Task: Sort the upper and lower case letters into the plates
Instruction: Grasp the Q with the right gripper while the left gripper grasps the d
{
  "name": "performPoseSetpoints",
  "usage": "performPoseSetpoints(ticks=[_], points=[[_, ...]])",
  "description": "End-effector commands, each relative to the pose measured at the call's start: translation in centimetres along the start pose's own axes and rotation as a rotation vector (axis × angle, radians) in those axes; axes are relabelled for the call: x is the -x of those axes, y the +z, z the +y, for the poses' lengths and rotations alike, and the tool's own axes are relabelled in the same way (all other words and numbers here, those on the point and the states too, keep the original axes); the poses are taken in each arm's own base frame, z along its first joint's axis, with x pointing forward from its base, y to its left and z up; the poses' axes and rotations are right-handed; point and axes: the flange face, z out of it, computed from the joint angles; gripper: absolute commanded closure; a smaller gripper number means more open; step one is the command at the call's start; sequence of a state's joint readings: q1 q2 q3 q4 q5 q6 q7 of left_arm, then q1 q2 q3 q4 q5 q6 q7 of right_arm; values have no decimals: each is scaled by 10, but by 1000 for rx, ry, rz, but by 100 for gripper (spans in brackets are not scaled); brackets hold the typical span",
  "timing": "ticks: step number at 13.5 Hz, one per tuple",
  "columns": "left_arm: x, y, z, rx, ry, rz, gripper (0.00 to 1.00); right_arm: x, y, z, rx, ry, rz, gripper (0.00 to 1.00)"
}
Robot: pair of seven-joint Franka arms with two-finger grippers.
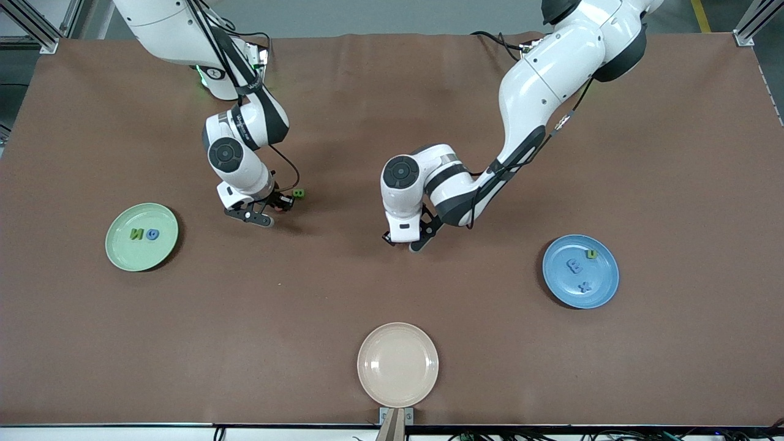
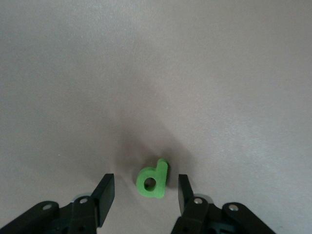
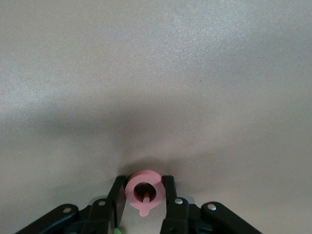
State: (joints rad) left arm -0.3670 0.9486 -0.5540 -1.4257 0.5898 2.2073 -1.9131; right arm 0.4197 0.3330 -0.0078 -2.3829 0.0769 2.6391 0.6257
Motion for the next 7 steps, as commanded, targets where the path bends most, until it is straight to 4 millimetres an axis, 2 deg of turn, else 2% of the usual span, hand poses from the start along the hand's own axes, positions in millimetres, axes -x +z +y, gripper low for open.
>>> performPoseSetpoints(ticks=[1, 2, 4, 6, 7], points=[[-1, 3, 5, 10, 21, 6, 40, 14, 8, -4, 9, -2, -19, 81], [-1, 4, 5, 15, 23, 4, 41, 14, 5, -5, 9, -4, -19, 81], [-4, 5, 5, 13, 25, 9, 52, 11, -10, -2, 10, -14, -25, 82], [-3, 7, 5, 12, 43, 8, 76, 0, -42, 11, 8, -54, -32, 83], [-4, 7, 5, 12, 43, 7, 87, -12, -56, 27, 5, -71, -40, 84]])
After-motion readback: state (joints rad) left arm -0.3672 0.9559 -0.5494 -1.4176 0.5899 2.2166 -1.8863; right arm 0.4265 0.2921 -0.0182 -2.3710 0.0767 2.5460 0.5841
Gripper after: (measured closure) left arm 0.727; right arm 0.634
